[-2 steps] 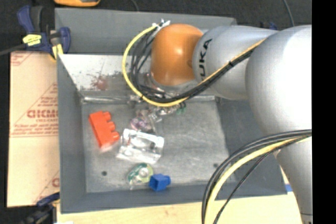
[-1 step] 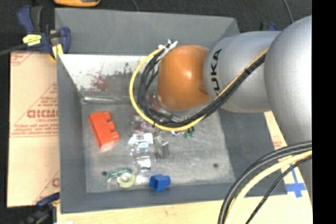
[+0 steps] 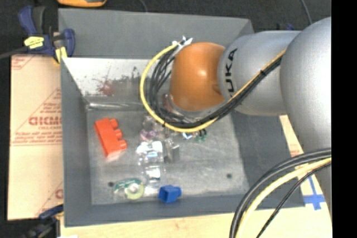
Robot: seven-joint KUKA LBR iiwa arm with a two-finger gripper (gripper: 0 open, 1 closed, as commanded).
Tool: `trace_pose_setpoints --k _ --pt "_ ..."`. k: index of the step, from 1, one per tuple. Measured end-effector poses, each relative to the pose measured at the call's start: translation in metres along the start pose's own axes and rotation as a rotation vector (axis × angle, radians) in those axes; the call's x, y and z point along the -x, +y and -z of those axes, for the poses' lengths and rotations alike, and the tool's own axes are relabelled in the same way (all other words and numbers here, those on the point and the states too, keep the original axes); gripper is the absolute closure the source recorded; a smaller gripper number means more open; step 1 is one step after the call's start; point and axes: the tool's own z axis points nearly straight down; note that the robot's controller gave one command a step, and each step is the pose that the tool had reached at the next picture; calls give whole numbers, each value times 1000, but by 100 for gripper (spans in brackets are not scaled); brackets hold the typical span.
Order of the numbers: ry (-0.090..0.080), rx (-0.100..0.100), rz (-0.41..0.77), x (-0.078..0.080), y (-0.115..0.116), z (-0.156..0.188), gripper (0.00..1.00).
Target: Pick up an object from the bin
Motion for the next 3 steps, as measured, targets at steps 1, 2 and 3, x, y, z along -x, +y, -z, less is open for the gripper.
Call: trace_pose_setpoints --k 1,2,3 --pt "-3 -1 34 14 -16 -32 0" --pt "-6 -1 29 15 -17 -31 0" --pt "-9 -1 27 16 -17 -30 100"
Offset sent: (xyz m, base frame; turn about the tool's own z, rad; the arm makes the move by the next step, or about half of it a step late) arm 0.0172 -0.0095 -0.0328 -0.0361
